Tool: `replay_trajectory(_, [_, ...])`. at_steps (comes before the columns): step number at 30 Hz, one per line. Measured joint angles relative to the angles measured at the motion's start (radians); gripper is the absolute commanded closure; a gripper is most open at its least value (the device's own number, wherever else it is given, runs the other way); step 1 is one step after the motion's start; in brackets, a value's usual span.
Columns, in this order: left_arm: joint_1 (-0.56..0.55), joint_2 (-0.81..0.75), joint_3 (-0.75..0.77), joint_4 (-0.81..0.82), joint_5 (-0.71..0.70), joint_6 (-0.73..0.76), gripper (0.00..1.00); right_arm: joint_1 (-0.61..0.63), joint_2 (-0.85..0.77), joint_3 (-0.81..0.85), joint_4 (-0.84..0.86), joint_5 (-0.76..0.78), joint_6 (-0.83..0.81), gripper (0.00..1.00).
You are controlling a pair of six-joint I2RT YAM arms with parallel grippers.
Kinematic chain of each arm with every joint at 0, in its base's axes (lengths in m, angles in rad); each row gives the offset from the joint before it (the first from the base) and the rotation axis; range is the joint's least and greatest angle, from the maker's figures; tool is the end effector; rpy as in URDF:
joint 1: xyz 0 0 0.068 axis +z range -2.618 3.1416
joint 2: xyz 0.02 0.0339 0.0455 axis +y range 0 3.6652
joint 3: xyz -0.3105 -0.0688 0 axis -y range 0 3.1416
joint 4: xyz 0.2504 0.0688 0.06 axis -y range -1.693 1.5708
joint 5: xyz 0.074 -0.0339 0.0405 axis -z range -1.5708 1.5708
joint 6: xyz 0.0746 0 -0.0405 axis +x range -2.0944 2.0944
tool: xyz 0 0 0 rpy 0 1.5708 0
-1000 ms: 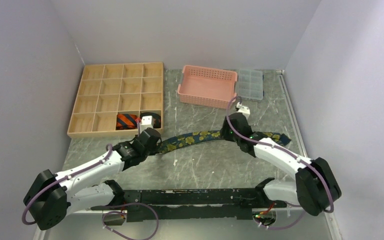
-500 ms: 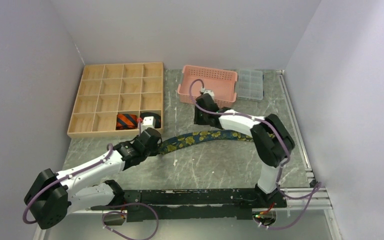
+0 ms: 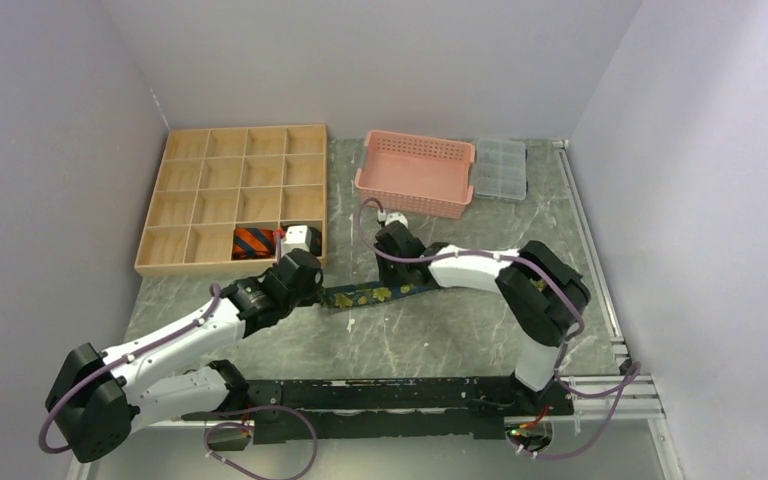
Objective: Roll the ties
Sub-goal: Roll the tie at the center of the board.
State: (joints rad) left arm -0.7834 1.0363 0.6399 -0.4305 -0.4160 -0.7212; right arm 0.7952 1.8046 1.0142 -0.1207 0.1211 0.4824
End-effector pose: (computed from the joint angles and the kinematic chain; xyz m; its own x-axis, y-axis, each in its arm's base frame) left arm 0.1717 -0.1285 0.2347 -0.6897 -0.1654 -0.7049 -0.0051 0.9746 -0.2238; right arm 0.2875 0.2804 0.1628 -0.7949 -0.1529 -0.5872 -0.3253 0.9243 0.1998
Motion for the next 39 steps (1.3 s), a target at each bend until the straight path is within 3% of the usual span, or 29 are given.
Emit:
replay_trajectory(7, [0.0,-0.007,0.0,-0.017,-0.003,0.0,0.97,0.089,-0.123,-0.151,0.024,-0.002,0.047,0.69])
replay_trajectory(12, [0.0,-0.007,0.0,-0.02,-0.01,0.0,0.97,0.118,-0.146,-0.159,-0.001,-0.003,0.088,0.51])
replay_trajectory(17, [0.0,-0.012,-0.019,-0.015,-0.009,-0.005,0.97,0.106,-0.261,-0.165,-0.122,0.074,0.115,0.44])
replay_trajectory(23, [-0.001,-0.026,-0.05,-0.005,-0.008,-0.01,0.97,0.082,-0.392,-0.162,-0.176,0.148,0.105,0.49])
replay_trajectory(30, [-0.001,-0.042,-0.078,0.006,-0.008,-0.033,0.97,0.108,-0.398,-0.255,-0.17,0.092,0.094,0.68])
replay_trajectory(39, [-0.002,-0.112,-0.08,-0.011,-0.008,-0.058,0.97,0.122,-0.282,-0.244,-0.117,0.037,0.128,0.72])
